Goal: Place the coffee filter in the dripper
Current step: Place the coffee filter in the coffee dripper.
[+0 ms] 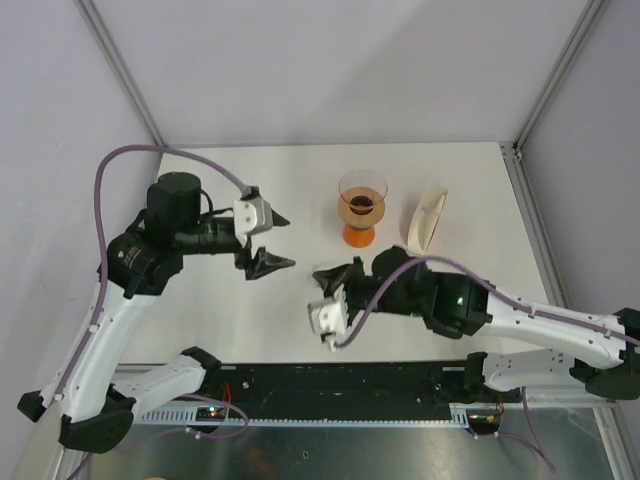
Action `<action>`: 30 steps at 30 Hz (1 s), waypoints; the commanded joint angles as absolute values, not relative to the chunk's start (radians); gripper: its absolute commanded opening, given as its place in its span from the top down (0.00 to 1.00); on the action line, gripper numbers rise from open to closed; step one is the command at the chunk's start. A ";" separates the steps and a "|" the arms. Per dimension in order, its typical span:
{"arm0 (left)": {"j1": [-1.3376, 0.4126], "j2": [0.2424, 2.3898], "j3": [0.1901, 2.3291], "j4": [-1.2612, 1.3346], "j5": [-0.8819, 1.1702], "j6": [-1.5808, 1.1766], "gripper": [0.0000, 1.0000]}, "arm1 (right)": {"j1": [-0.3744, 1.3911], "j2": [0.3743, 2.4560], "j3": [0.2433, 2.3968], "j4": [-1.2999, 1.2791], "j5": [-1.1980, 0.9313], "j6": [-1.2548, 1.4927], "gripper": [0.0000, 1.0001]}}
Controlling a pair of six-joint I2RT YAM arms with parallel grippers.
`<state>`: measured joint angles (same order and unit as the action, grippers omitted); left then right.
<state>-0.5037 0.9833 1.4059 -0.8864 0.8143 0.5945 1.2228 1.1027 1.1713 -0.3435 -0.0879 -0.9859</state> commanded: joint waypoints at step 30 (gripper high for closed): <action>-0.641 0.871 1.263 -0.820 0.331 0.345 0.31 | 1.437 1.492 1.251 -0.098 0.698 -1.885 1.00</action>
